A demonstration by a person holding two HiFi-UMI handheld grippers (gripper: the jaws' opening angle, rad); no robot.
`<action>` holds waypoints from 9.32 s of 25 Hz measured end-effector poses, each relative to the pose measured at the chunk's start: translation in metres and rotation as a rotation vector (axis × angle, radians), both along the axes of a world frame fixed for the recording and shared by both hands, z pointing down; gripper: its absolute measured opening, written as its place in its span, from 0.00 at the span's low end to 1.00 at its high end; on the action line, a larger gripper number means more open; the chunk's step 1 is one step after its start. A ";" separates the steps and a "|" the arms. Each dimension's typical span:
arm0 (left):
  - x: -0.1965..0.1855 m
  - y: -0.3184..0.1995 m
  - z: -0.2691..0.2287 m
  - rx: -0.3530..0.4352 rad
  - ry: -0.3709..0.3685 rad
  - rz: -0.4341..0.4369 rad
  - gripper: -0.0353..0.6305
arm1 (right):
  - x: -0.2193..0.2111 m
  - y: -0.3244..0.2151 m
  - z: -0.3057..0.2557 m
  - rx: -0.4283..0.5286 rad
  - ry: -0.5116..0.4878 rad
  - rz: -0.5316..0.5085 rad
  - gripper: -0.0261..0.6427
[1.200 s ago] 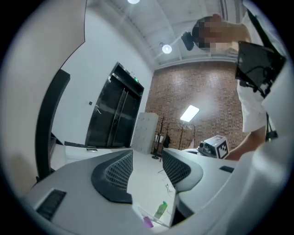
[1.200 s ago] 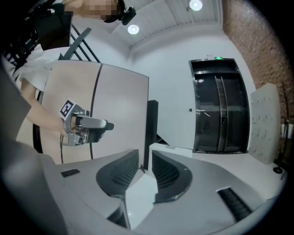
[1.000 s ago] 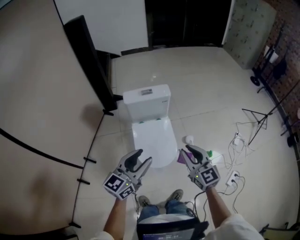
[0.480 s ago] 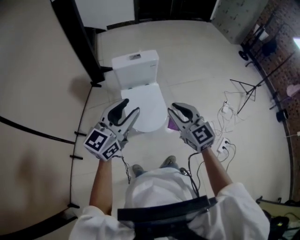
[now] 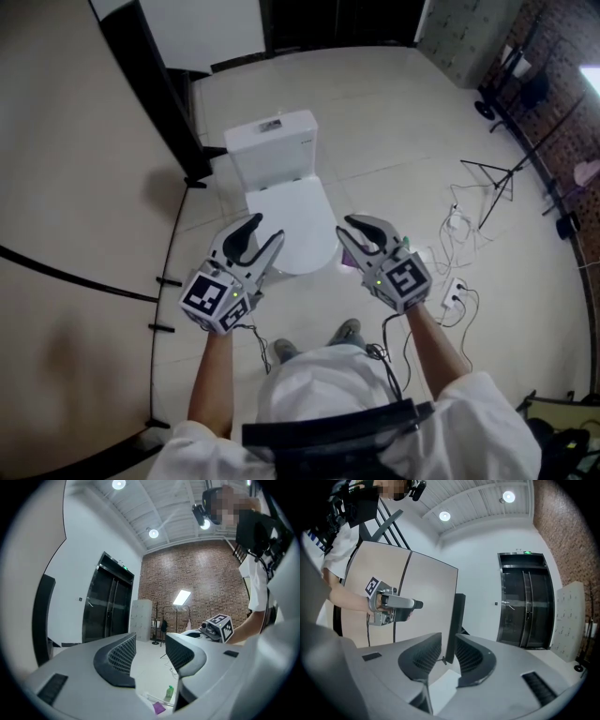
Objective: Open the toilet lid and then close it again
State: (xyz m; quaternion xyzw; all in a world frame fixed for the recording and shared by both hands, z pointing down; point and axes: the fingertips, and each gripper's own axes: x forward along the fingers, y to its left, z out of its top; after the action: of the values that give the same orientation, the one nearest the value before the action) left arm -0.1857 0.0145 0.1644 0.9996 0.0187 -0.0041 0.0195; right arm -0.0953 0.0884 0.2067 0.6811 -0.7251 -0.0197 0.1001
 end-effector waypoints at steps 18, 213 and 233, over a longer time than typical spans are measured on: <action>0.056 0.005 0.006 -0.013 -0.034 -0.016 0.34 | 0.055 0.028 0.005 0.012 -0.023 0.021 0.17; -0.079 -0.178 0.015 0.033 -0.073 0.397 0.19 | -0.121 -0.139 0.017 -0.136 -0.095 0.623 0.23; -0.064 -0.101 0.014 0.076 -0.075 0.380 0.18 | -0.112 -0.070 0.018 -0.110 -0.100 0.608 0.23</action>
State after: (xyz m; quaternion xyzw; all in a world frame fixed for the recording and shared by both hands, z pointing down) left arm -0.2501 -0.0869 0.1779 0.9776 0.2065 0.0379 -0.0172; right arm -0.2078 0.0189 0.2250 0.8605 -0.4920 0.0839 0.1021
